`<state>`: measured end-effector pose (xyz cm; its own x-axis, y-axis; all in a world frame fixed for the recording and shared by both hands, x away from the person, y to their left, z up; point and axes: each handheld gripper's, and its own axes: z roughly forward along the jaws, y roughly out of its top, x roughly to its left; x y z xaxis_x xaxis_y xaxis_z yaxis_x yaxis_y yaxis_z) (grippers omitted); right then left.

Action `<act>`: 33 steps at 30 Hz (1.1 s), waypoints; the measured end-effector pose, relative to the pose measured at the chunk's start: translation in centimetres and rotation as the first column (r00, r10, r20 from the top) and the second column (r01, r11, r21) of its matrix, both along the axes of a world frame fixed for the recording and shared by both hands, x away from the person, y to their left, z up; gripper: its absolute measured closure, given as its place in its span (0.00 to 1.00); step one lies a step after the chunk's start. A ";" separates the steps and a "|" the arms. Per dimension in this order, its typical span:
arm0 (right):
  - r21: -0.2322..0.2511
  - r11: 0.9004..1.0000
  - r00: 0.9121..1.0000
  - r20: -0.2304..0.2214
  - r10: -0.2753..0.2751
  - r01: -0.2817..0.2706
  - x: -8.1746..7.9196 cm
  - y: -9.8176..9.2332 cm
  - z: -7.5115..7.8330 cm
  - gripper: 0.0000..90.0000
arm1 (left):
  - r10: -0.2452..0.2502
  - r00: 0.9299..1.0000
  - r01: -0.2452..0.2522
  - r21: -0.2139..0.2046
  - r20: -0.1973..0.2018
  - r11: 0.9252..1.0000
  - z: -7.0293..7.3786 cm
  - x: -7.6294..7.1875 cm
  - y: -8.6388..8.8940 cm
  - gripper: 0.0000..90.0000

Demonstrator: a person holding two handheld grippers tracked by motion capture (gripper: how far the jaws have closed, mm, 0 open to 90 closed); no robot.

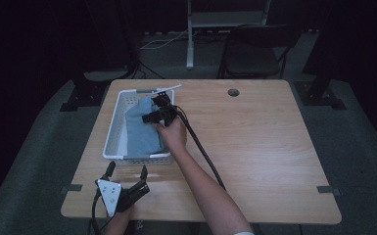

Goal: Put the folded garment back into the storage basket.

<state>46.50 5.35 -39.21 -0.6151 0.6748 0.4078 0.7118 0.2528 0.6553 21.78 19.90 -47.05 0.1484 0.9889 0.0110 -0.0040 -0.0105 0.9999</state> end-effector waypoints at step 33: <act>-0.278 0.954 0.975 0.160 0.157 -0.108 -1.6 1.4 -0.8 0.14 | 0.007 1.000 -0.007 0.000 0.000 1.000 0.0 0.0 0.0 0.04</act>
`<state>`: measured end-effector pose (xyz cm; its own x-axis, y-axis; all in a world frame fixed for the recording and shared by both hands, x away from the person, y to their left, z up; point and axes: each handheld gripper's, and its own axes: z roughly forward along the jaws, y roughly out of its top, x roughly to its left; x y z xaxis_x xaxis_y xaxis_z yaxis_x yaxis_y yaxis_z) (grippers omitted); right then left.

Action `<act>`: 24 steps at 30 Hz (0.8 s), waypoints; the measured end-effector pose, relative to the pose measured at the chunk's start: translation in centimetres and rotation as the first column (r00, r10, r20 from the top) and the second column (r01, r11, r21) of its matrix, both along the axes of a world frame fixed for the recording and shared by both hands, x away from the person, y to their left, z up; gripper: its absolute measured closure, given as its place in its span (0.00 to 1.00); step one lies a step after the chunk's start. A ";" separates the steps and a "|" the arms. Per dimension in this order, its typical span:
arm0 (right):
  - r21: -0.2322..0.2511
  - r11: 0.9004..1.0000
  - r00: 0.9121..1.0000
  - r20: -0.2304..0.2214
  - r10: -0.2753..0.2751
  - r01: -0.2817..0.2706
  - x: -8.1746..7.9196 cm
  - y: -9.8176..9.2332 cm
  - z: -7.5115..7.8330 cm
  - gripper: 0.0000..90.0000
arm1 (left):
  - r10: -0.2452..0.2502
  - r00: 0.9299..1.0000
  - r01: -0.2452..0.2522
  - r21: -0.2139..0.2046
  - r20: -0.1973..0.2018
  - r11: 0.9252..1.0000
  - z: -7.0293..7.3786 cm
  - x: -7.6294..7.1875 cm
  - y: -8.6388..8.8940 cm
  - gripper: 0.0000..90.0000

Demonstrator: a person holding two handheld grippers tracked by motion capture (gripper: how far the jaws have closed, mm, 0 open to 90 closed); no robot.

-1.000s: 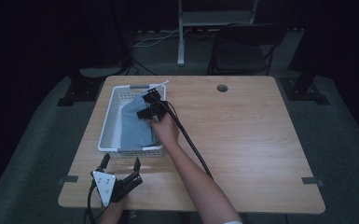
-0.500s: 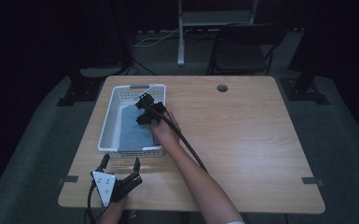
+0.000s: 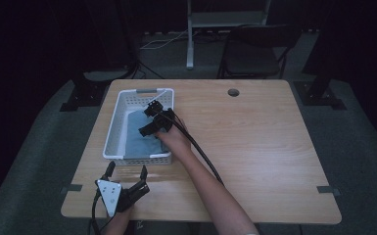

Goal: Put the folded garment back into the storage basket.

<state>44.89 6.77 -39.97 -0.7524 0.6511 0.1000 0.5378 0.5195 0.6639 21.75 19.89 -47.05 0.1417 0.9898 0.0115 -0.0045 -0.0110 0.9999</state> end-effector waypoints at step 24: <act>0.237 0.971 0.992 0.117 -0.039 0.011 -1.8 -3.2 2.0 0.02 | 0.000 1.000 0.000 -0.001 -0.001 1.000 0.0 0.0 0.0 0.04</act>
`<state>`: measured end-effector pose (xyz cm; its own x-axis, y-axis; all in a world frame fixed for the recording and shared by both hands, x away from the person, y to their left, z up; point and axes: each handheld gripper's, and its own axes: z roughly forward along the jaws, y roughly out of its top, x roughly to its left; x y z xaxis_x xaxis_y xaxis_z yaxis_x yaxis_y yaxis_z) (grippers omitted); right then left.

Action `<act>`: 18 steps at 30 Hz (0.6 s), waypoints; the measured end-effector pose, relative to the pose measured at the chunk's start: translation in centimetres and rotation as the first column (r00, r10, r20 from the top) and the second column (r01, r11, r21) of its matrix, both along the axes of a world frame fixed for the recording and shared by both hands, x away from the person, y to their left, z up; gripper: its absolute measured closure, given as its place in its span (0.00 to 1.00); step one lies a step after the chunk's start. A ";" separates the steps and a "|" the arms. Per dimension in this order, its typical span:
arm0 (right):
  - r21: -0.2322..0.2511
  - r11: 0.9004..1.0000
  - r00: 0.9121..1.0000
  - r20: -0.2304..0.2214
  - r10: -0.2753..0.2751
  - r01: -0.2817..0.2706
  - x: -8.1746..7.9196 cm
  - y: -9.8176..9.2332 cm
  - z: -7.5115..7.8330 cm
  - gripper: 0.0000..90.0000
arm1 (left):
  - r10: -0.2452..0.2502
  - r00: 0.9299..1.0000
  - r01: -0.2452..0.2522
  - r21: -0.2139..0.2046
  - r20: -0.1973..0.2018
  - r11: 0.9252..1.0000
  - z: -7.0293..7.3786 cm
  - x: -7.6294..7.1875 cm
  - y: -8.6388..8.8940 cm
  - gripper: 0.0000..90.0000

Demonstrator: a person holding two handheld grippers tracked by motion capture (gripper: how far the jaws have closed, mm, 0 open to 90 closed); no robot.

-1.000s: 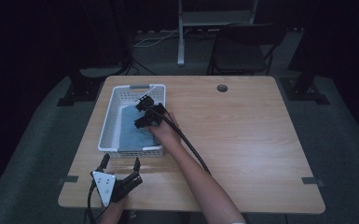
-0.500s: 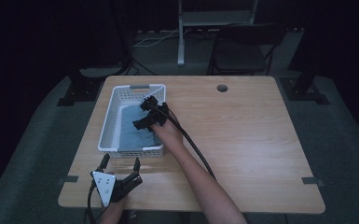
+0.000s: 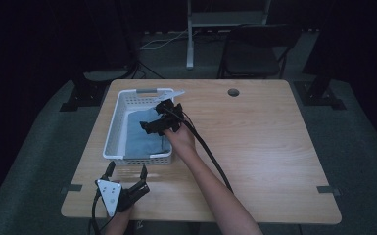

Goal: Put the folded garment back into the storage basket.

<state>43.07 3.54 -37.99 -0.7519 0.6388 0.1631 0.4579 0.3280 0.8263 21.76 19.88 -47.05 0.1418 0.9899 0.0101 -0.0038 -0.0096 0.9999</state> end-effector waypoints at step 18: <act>0.149 0.989 1.000 -0.002 0.019 -0.018 -1.2 -2.1 -0.3 0.04 | -0.001 1.000 0.001 0.001 0.000 1.000 0.0 0.0 0.0 0.04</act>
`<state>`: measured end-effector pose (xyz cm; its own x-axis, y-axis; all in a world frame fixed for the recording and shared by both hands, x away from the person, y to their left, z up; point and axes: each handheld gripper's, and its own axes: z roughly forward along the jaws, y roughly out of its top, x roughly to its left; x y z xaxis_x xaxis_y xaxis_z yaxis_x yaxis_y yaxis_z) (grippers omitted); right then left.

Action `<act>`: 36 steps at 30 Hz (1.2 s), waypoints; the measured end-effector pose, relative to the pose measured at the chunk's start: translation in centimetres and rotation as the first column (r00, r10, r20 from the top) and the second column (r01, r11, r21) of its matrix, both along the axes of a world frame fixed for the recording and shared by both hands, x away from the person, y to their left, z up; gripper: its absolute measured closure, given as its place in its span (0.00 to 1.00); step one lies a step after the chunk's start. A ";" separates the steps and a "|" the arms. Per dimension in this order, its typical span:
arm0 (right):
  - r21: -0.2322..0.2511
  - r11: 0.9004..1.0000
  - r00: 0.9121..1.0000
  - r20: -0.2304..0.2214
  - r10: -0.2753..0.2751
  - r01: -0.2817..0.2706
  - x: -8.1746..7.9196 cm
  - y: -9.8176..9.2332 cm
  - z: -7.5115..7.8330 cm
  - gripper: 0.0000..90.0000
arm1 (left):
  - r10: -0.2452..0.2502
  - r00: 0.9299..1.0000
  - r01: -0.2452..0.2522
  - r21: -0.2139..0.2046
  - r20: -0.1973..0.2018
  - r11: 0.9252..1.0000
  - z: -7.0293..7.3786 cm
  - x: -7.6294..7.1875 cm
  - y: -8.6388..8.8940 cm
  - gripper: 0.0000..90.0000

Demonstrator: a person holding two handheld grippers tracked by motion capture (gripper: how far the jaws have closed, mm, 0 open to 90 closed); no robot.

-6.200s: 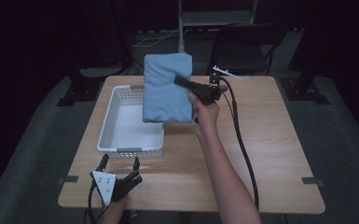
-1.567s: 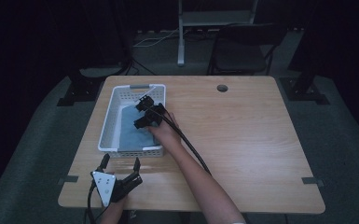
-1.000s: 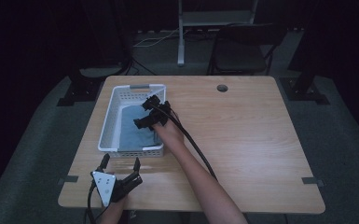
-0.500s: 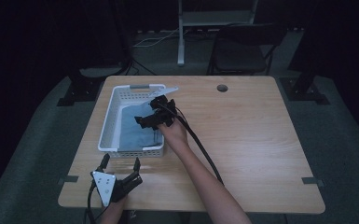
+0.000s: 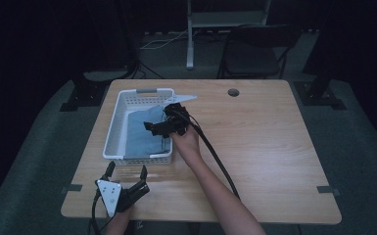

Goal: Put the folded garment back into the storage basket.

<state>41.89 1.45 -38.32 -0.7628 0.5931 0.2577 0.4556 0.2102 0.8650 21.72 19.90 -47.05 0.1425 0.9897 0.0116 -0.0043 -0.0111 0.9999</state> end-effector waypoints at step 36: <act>0.061 0.997 0.997 0.062 -0.054 0.050 -3.1 -7.0 -0.2 0.05 | 0.001 1.000 -0.001 0.000 -0.003 1.000 0.0 0.0 0.0 0.04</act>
<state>38.79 -5.54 -38.50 -0.7475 0.6172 0.2456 0.4080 0.1349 0.9030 21.76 19.89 -47.04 0.1420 0.9898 0.0117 -0.0016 -0.0116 0.9999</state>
